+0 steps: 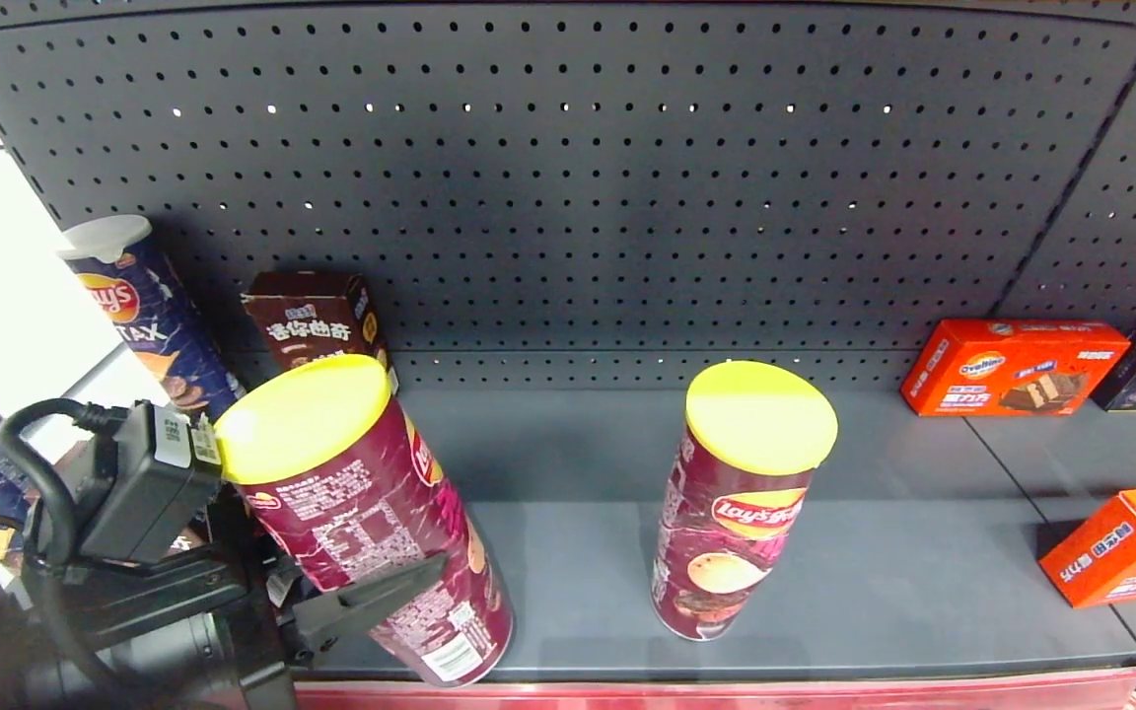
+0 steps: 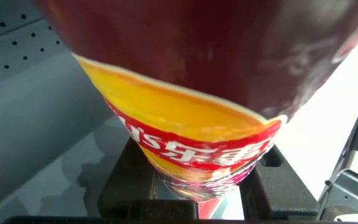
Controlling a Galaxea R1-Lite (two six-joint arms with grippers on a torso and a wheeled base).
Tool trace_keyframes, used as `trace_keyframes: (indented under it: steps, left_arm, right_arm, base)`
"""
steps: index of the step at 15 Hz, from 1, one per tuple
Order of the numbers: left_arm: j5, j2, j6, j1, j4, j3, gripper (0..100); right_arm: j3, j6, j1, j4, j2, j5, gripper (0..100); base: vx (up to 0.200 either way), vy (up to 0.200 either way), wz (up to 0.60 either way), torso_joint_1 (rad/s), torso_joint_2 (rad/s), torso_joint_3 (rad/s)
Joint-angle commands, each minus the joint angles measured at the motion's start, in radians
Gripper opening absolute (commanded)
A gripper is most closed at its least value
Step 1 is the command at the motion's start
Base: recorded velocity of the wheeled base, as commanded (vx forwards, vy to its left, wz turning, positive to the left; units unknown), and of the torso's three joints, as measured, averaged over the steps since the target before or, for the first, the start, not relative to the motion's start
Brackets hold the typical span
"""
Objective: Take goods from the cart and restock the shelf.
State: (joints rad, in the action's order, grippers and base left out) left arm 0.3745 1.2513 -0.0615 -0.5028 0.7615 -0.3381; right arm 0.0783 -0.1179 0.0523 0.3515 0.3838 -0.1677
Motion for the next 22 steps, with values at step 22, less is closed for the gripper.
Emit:
trace_keyframes:
  steps: [22]
  left_arm:
    - [-0.019,0.071,-0.017,-0.057,-0.228,-0.274,0]
  right_arm:
    - [-0.078,0.118,-0.052,-0.350,-0.376,0.149,100]
  base:
    - [0.000,0.000,0.00,0.000,0.00,0.000]
